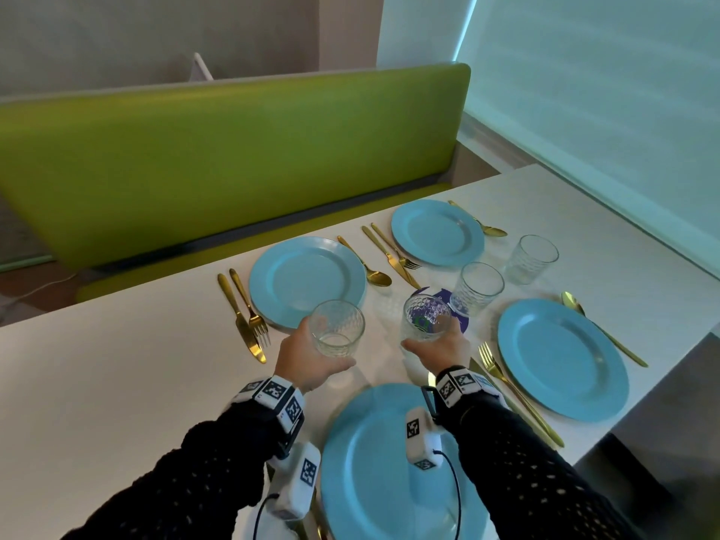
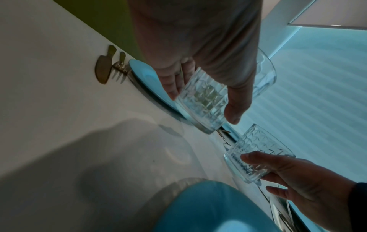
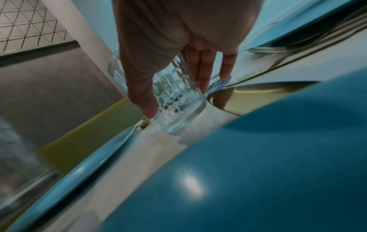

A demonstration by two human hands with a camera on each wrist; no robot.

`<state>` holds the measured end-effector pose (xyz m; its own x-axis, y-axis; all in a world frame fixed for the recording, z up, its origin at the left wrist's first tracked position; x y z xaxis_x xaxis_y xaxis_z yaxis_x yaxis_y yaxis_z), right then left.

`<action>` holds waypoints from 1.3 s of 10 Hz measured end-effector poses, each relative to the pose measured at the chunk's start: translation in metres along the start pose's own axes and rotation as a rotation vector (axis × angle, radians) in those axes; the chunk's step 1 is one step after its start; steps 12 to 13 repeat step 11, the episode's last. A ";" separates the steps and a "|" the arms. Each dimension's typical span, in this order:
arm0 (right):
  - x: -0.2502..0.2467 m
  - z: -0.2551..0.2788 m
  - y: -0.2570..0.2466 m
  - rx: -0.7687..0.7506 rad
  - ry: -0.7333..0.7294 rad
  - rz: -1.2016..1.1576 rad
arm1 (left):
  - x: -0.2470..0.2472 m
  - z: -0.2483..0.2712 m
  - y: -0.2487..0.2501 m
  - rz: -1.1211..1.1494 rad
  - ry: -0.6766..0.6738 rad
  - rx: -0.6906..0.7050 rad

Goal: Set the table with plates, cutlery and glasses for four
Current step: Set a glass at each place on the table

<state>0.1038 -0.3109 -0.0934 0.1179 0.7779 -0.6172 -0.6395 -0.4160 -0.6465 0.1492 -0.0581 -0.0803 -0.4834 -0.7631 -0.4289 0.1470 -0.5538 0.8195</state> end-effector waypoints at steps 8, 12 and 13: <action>-0.024 0.008 0.006 -0.128 -0.083 -0.020 | 0.016 0.013 -0.024 -0.065 -0.147 -0.062; -0.053 0.047 -0.006 -0.163 -0.006 -0.004 | 0.019 0.017 -0.031 -0.041 -0.179 -0.148; -0.053 0.047 -0.006 -0.163 -0.006 -0.004 | 0.019 0.017 -0.031 -0.041 -0.179 -0.148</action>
Point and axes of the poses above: each hand's wrist, its own z-axis away from the middle knuckle, its own x-axis out of the palm, y = z × x, the point moved 7 cm from there along -z, towards the middle knuckle, and after that the axes turned 14 degrees about -y, right-handed, at the moved point
